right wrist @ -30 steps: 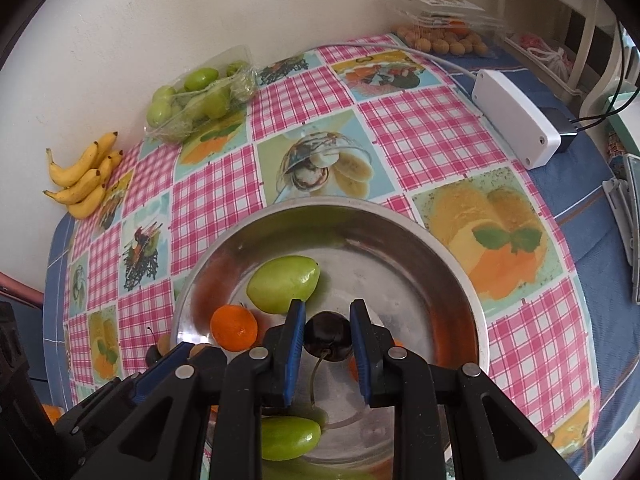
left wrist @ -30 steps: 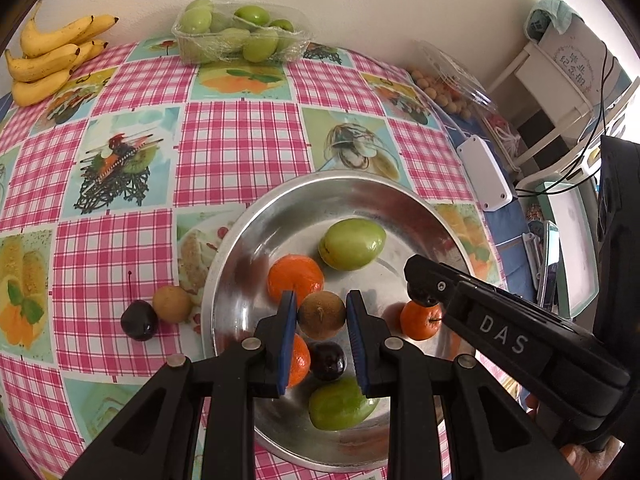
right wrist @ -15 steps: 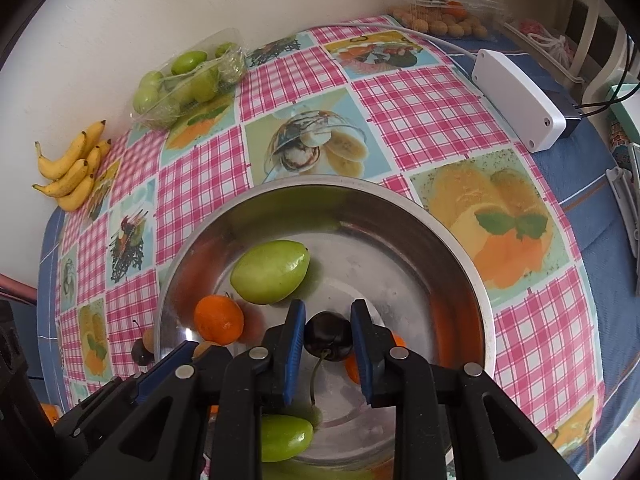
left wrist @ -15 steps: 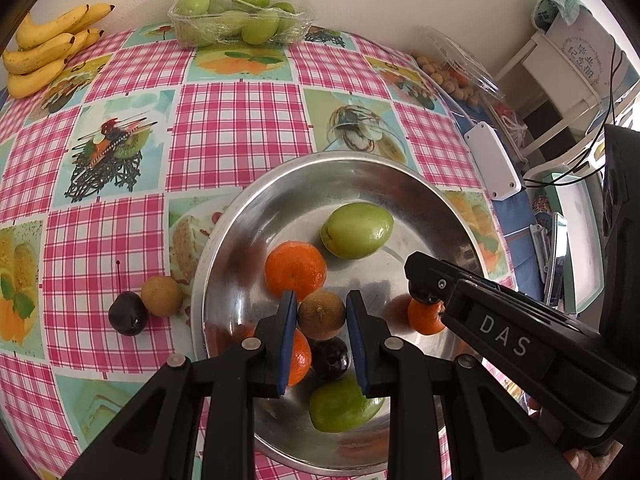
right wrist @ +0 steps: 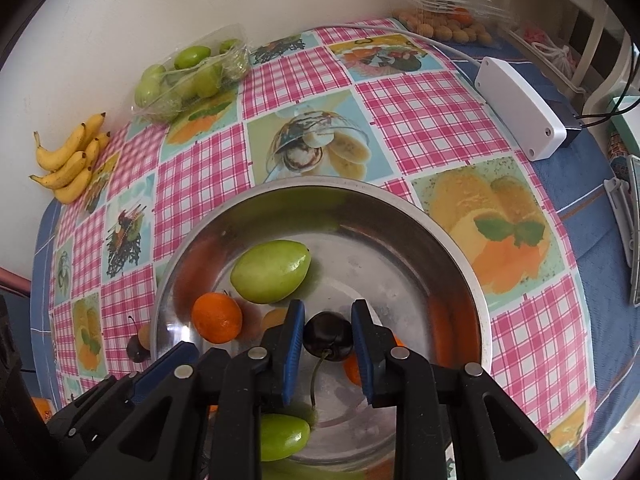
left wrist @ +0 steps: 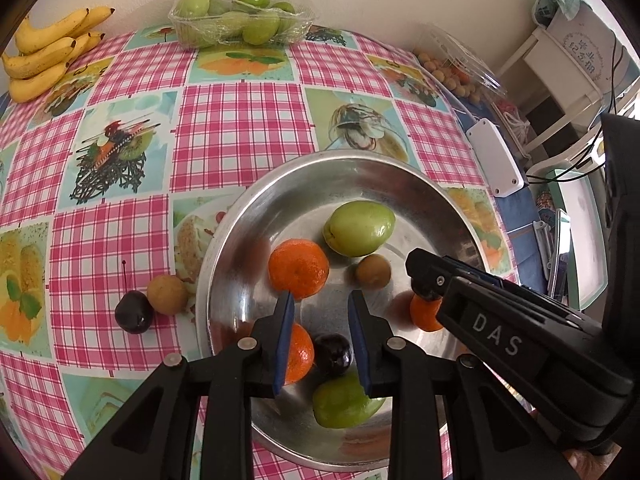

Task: Organize fruits
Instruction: 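Open the left gripper to drop the kiwi while the right gripper releases its plum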

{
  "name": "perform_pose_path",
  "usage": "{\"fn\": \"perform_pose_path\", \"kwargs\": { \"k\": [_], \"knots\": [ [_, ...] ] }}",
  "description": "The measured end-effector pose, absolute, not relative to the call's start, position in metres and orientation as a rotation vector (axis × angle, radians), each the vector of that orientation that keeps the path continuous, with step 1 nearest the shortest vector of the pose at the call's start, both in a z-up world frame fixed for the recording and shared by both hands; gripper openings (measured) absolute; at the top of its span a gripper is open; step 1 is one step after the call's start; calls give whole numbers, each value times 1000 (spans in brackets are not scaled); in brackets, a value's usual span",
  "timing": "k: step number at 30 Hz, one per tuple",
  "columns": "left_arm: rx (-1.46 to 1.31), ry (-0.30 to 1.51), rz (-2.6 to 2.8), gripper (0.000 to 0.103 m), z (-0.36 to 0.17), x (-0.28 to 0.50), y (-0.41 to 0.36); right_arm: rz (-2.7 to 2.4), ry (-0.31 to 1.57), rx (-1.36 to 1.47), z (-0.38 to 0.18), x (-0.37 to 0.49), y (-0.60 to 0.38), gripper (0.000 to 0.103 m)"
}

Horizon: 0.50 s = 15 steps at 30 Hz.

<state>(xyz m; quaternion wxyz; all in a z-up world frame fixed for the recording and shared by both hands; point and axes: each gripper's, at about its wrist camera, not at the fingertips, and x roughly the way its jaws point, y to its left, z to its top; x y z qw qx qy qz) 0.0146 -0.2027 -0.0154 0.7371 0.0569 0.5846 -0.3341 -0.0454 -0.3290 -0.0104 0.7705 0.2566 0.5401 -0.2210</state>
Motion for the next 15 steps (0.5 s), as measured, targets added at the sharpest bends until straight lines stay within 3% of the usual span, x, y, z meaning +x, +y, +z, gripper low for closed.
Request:
{"fn": "perform_pose_path", "kwargs": {
  "k": [3, 5, 9, 10, 12, 15],
  "knots": [
    [124, 1281, -719, 31, -14, 17, -200, -482, 1170, 551, -9, -46, -330, 36],
    [125, 1278, -702, 34, -13, 18, -196, -489, 1164, 544, -8, -46, -330, 53],
    [109, 1270, -660, 37, -11, 25, -186, -498, 1153, 542, -6, -46, -331, 58],
    [105, 1266, -646, 39, -11, 27, -183, -499, 1150, 544, -5, -47, -331, 61],
    [76, 1265, -602, 58, -10, 34, -174, -505, 1149, 542, -5, -47, -331, 63],
    [65, 1273, -522, 63, -14, 45, -160, -507, 1156, 542, -7, -47, -331, 66]
  ]
}}
